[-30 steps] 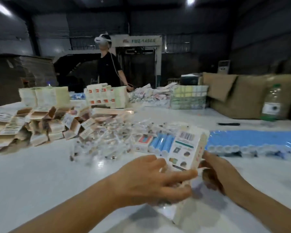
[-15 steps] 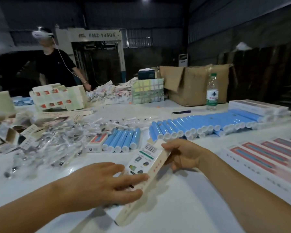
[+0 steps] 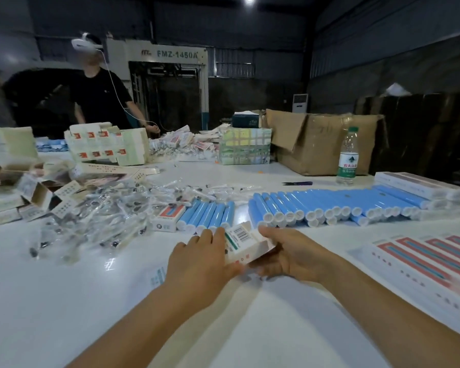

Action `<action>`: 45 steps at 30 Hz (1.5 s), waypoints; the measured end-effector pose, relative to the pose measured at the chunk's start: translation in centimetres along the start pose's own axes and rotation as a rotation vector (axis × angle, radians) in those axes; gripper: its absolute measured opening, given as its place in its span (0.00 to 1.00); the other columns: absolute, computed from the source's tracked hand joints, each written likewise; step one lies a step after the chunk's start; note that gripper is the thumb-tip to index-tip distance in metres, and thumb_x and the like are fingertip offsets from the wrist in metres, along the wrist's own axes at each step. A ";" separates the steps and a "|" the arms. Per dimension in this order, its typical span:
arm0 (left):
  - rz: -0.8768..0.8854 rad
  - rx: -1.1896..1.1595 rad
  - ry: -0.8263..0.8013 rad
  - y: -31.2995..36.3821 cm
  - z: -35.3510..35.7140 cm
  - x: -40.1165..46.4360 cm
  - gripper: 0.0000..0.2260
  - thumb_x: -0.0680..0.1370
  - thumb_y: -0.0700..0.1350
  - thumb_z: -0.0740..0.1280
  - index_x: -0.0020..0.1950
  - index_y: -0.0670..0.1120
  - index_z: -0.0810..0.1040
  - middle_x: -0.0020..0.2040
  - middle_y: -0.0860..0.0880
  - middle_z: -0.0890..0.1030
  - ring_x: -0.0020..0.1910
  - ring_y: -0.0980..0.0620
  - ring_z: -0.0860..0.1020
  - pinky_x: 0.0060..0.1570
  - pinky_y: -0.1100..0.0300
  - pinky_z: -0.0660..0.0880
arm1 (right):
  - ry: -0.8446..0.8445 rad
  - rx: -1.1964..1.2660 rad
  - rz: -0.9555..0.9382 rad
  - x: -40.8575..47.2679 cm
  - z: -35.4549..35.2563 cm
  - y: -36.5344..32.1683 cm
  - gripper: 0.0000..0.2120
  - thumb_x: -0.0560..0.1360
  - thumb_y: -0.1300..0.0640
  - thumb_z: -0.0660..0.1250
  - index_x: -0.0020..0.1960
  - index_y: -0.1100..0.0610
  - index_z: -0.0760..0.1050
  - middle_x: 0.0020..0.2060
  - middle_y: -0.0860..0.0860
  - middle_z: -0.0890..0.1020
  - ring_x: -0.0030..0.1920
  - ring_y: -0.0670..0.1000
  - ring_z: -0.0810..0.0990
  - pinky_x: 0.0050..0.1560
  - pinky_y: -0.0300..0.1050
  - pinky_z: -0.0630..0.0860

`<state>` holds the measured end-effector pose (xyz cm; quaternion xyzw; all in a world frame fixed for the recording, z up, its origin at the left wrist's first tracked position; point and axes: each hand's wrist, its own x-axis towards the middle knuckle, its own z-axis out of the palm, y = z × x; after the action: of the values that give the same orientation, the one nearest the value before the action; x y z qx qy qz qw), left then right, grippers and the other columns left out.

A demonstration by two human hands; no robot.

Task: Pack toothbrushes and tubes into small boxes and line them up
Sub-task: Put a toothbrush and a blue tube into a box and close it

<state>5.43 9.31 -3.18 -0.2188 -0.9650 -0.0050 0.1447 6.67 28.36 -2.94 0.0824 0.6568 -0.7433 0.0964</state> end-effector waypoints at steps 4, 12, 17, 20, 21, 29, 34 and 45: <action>0.085 0.034 0.007 -0.3 1.3 -0.6 0.31 0.77 0.65 0.55 0.73 0.49 0.54 0.65 0.50 0.67 0.62 0.47 0.67 0.55 0.53 0.63 | 0.456 -0.594 -0.282 1.6 0.0 -1.3 0.07 0.76 0.55 0.64 0.47 0.57 0.79 0.40 0.52 0.83 0.31 0.47 0.79 0.27 0.40 0.74; 0.196 -0.026 -0.003 -0.3 1.7 -0.7 0.27 0.79 0.61 0.56 0.71 0.46 0.59 0.63 0.45 0.69 0.59 0.43 0.67 0.55 0.47 0.63 | 0.406 -1.213 -0.110 12.0 6.0 -7.1 0.04 0.76 0.64 0.59 0.46 0.64 0.71 0.32 0.57 0.73 0.28 0.54 0.73 0.22 0.39 0.67; 0.197 -0.028 -0.051 -0.7 1.1 -0.4 0.27 0.80 0.58 0.57 0.72 0.43 0.57 0.67 0.42 0.66 0.63 0.41 0.65 0.58 0.46 0.61 | 0.321 -1.522 0.148 15.4 7.5 -7.9 0.05 0.78 0.60 0.60 0.45 0.60 0.71 0.43 0.55 0.75 0.40 0.53 0.74 0.38 0.44 0.70; 0.201 -0.045 -0.066 -1.1 1.2 -0.2 0.27 0.80 0.58 0.58 0.72 0.43 0.58 0.67 0.42 0.66 0.63 0.41 0.65 0.58 0.45 0.61 | 0.293 -1.564 0.222 16.0 7.7 -8.1 0.08 0.76 0.59 0.63 0.38 0.59 0.72 0.36 0.55 0.75 0.32 0.51 0.72 0.31 0.42 0.70; 0.198 -0.061 -0.054 -1.3 1.3 -0.3 0.26 0.80 0.58 0.58 0.72 0.43 0.59 0.66 0.42 0.67 0.62 0.41 0.66 0.57 0.45 0.62 | 0.300 -1.500 0.215 16.0 7.8 -8.2 0.08 0.75 0.61 0.63 0.37 0.60 0.71 0.34 0.55 0.74 0.30 0.51 0.71 0.29 0.41 0.68; 0.178 -0.024 0.024 -2.7 2.2 -0.2 0.29 0.79 0.64 0.52 0.73 0.47 0.57 0.65 0.47 0.68 0.61 0.44 0.67 0.56 0.48 0.63 | 0.466 -0.537 -0.271 7.9 3.3 -8.9 0.44 0.71 0.62 0.63 0.77 0.45 0.40 0.34 0.58 0.75 0.19 0.51 0.69 0.20 0.37 0.64; 0.127 -0.005 0.083 -2.4 1.7 -0.1 0.29 0.79 0.64 0.49 0.74 0.50 0.51 0.68 0.50 0.65 0.64 0.47 0.66 0.56 0.53 0.64 | 0.511 -0.147 -0.495 0.9 0.1 -4.2 0.47 0.74 0.67 0.64 0.75 0.37 0.39 0.42 0.60 0.80 0.23 0.55 0.78 0.21 0.41 0.72; 0.003 0.004 0.158 -0.3 0.8 -0.8 0.30 0.78 0.66 0.46 0.74 0.50 0.51 0.65 0.52 0.67 0.62 0.50 0.68 0.53 0.56 0.64 | 0.636 -0.256 -0.544 -1.3 1.2 0.9 0.08 0.77 0.54 0.65 0.39 0.47 0.77 0.37 0.50 0.79 0.28 0.47 0.73 0.28 0.36 0.66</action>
<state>5.78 8.79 -4.18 -0.2188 -0.9503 -0.0199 0.2208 8.12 27.13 -3.37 0.1187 0.7385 -0.5918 -0.3005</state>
